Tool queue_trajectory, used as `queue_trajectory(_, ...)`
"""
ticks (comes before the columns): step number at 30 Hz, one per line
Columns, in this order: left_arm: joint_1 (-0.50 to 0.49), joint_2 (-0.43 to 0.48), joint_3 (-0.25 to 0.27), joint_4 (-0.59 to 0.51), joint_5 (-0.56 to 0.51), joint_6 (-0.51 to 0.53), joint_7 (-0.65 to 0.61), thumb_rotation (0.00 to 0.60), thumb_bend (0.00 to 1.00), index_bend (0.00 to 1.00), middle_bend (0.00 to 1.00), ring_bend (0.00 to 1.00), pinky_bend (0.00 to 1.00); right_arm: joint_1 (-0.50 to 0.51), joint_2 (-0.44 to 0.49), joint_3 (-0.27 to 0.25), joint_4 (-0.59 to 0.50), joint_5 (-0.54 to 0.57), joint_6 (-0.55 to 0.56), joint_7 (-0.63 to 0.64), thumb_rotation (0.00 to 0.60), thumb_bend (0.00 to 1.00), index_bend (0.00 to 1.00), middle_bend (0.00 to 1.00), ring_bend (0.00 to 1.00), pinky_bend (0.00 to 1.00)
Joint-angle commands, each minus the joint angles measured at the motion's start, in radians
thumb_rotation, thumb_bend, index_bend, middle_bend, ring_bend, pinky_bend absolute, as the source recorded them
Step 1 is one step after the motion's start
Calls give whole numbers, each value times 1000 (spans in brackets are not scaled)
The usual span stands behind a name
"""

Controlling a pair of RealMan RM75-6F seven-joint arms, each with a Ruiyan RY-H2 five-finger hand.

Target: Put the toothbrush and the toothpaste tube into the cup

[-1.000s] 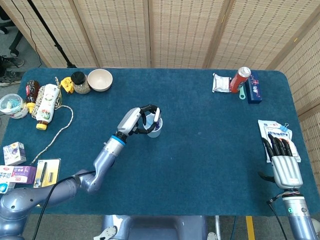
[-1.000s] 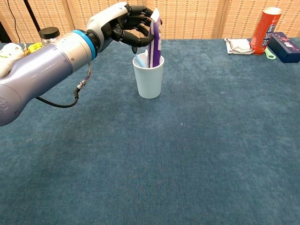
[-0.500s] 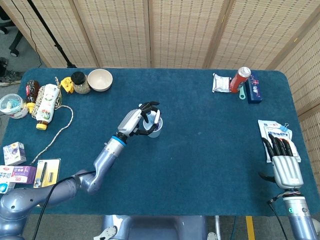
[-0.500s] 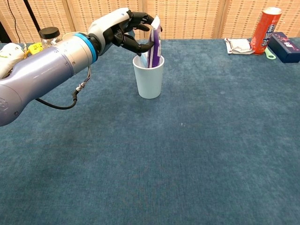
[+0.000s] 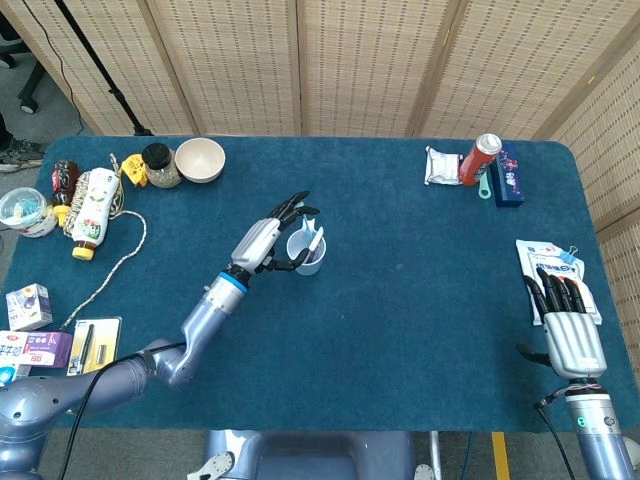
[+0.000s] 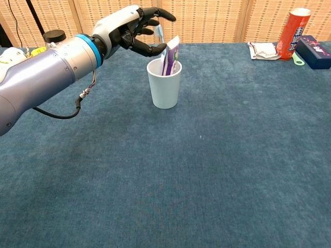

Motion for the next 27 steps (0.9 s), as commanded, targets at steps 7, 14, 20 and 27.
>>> queue_trajectory(7, 2, 18, 2, -23, 1, -6, 25, 600, 378, 0, 0, 0, 0, -1, 0, 0, -3, 2, 0, -2, 600, 0, 3, 0, 0, 0)
queue_trajectory(14, 45, 85, -21, -109, 28, 95, 27, 600, 376, 0, 0, 0, 0, -3, 4, -1, -8, -1, 5, 0, 600, 0, 3, 0, 0, 0)
queue_trajectory(20, 110, 199, -31, -215, 34, 164, 44, 600, 372, 0, 0, 0, 0, -5, 7, -3, -12, -7, 10, -2, 600, 0, 2, 0, 0, 0)
queue_trajectory(27, 283, 471, 41, -438, 46, 270, 222, 600, 362, 0, 0, 0, 0, -12, 5, 9, 0, -7, 43, -29, 600, 0, 0, 0, 0, 0)
